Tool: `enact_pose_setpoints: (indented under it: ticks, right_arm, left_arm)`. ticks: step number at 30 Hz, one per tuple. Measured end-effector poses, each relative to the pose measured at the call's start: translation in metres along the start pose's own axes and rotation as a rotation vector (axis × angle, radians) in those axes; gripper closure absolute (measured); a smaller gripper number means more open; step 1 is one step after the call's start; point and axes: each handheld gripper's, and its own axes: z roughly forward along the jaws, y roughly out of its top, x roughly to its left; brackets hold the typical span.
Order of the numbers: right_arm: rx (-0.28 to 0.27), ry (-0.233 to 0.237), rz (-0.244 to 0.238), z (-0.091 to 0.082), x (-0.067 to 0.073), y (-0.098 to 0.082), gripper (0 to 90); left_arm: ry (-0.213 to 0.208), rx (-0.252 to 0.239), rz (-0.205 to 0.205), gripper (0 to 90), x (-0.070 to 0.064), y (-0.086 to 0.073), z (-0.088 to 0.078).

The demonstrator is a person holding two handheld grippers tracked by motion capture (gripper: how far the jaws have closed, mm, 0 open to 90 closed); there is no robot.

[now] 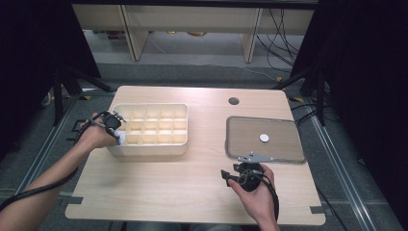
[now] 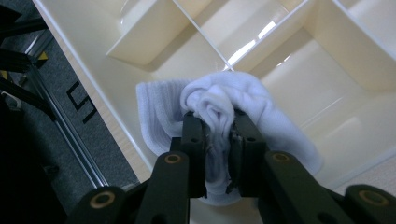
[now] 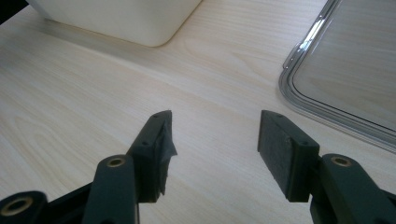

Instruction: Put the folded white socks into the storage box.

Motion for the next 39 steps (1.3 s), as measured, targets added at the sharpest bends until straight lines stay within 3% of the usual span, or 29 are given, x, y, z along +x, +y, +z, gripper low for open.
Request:
enact_pose_setpoints:
  ticks: [2,4,5,7,8,10,12,18,20,22,24,27,28,29,31,33,37,39]
  right_arm:
    - [0.003,0.001,0.010,0.000,0.001,0.000,45.8]
    - [0.003,0.001,0.009,0.000,0.001,0.000,45.8]
    - [-0.003,0.002,-0.021,0.001,-0.001,0.000,45.8]
    - [0.007,-0.002,-0.002,0.001,0.001,0.000,45.8]
    - [-0.001,-0.005,-0.018,0.001,0.000,0.000,45.8]
    - [-0.006,0.018,0.000,0.003,0.001,-0.001,45.8]
    - [0.005,-0.002,-0.002,0.001,0.002,0.000,45.8]
    - [-0.008,0.007,-0.014,0.003,0.000,-0.001,45.8]
    - [0.015,0.001,0.022,0.000,0.004,-0.001,45.8]
    - [0.003,-0.002,-0.013,0.001,0.001,-0.001,45.8]
    - [0.004,-0.001,-0.011,0.001,0.001,-0.001,45.7]
    - [0.002,0.001,-0.016,0.001,0.001,-0.001,45.7]
    - [0.003,-0.001,-0.016,0.001,0.001,-0.001,45.6]
    - [0.002,0.001,-0.017,0.001,0.001,-0.001,45.6]
    - [0.002,0.008,-0.017,0.001,0.000,-0.001,45.6]
    - [0.004,-0.008,-0.019,0.000,0.000,-0.001,45.6]
    - [0.004,0.005,-0.009,-0.001,-0.001,-0.001,45.5]
    - [0.005,-0.014,-0.007,-0.001,-0.001,-0.001,45.5]
  left_arm:
    - [-0.019,0.002,-0.028,77.6,0.001,-0.001,0.001]
    - [-0.031,0.006,-0.027,77.7,0.003,-0.001,0.002]
    - [-0.034,0.009,-0.025,77.7,0.004,-0.001,0.002]
    - [-0.048,0.022,-0.034,77.8,0.004,-0.001,0.004]
    - [-0.049,0.024,-0.029,77.8,0.005,0.000,0.005]
    - [-0.060,0.034,-0.040,78.0,0.005,0.000,0.008]
    - [-0.063,0.052,-0.035,78.1,0.005,0.002,0.009]
    - [-0.070,0.077,-0.043,78.3,0.005,0.003,0.015]
    - [-0.072,0.078,-0.049,78.4,0.005,0.003,0.016]
    - [-0.075,0.087,-0.050,78.4,0.004,0.004,0.017]
    - [-0.078,0.101,-0.067,78.4,0.003,0.006,0.018]
    - [-0.074,0.126,-0.065,78.5,0.003,0.008,0.019]
    - [-0.077,0.136,-0.040,78.5,0.005,0.009,0.020]
    - [-0.082,0.130,-0.069,78.5,0.003,0.009,0.022]
    - [-0.083,0.136,-0.075,78.5,0.002,0.009,0.023]
    - [-0.081,0.151,-0.046,78.5,0.004,0.011,0.023]
    - [-0.087,0.153,-0.074,78.6,0.003,0.011,0.025]
    - [-0.090,0.157,-0.076,78.6,0.003,0.012,0.025]
